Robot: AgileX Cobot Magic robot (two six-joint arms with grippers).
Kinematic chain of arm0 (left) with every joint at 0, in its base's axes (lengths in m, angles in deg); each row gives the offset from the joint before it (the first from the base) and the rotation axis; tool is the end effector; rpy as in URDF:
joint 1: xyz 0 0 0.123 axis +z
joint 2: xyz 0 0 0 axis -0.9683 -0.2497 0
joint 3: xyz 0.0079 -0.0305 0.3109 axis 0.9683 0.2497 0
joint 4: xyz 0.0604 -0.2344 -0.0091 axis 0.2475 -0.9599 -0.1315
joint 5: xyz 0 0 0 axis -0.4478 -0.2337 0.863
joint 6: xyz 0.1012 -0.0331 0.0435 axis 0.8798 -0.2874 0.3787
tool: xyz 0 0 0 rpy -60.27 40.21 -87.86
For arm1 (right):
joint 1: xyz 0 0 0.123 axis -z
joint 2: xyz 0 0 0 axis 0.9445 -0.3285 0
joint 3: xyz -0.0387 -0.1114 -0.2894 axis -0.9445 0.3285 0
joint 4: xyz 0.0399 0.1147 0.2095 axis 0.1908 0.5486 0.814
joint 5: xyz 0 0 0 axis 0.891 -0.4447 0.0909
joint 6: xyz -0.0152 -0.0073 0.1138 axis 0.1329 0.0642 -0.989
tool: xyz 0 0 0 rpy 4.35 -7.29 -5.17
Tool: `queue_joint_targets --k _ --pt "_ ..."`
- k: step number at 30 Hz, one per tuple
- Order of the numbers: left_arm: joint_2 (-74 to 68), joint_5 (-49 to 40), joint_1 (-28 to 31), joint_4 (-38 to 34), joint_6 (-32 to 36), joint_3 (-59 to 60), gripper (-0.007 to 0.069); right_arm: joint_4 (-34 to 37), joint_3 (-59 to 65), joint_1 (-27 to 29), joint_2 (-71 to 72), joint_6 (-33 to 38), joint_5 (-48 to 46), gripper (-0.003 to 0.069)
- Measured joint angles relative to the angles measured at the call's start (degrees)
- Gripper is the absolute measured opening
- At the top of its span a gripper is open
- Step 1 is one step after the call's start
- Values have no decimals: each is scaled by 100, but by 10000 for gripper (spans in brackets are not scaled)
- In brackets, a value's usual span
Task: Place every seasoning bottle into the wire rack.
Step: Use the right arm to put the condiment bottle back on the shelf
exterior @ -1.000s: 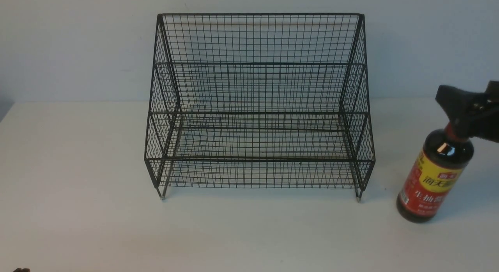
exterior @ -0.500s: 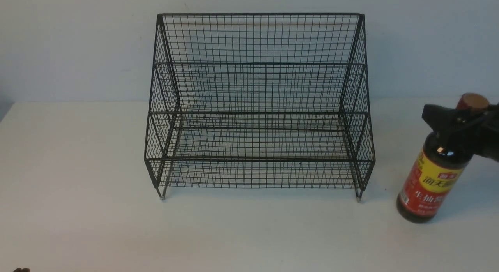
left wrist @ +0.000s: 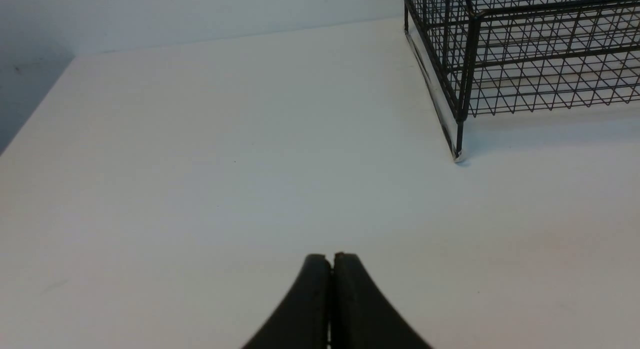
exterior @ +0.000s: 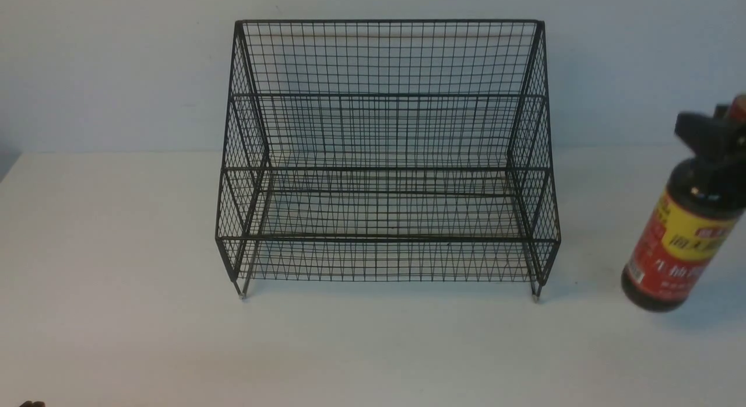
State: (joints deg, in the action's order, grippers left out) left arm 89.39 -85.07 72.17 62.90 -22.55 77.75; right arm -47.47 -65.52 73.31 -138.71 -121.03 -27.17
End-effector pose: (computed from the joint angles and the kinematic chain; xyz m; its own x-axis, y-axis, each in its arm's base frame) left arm 0.0382 -0.0005 0.1635 -0.2948 0.0647 -0.9534 0.0585 0.9971 0.0496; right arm 0.2447 0.0136 0.3422 -0.1716 -0.0477 -0.9840 -0.1756 0.9843 -0.0171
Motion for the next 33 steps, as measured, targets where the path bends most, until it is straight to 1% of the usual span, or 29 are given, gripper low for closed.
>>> queue_joint_targets --k 4,5,6,8,9,10,12,14,16,18,19,20,22,26,31,33 --pt "0 0 7 0 0 0 -13 -754 -594 0 102 -1078 335 269" --pt "0 0 7 0 0 0 -13 -800 -660 0 102 -1143 360 269" --pt "0 0 7 0 0 0 -13 -1166 -926 0 102 -1644 562 269" --pt "0 0 7 0 0 0 -13 -1584 -1319 0 51 -2314 878 269" --pt "0 0 7 0 0 0 -13 -1736 -1514 0 11 -2546 1027 269" --pt "0 0 7 0 0 0 -13 -1765 -1553 0 2 -2546 1055 269" --pt "0 0 7 0 0 0 -13 -2061 -2064 0 -164 -3026 1437 269" --pt "0 0 7 0 0 0 -13 -2172 -2443 -82 -366 -3320 1655 269" --pt "0 0 7 0 0 0 -13 -2196 -2594 -156 -476 -3385 1698 269" --pt "0 0 7 0 0 0 -13 -2237 -2847 -347 -706 -3438 1715 269" --pt "0 0 7 0 0 0 -13 -2262 -3074 -592 -977 -3444 1686 269" --pt "0 0 7 0 0 0 -13 -2274 -3123 -652 -1007 -3444 1668 269" --pt "0 0 7 0 0 0 -13 -2334 -3402 -981 -1410 -3400 1462 269" --pt "0 0 7 0 0 0 -13 -2430 -3885 -1422 -2107 -3251 844 269" --pt "0 0 7 0 0 0 -13 -2447 -4358 -1616 -2829 -3154 281 269" --pt "0 0 7 0 0 0 -13 -2442 -4487 -1627 -3032 -3155 219 269"
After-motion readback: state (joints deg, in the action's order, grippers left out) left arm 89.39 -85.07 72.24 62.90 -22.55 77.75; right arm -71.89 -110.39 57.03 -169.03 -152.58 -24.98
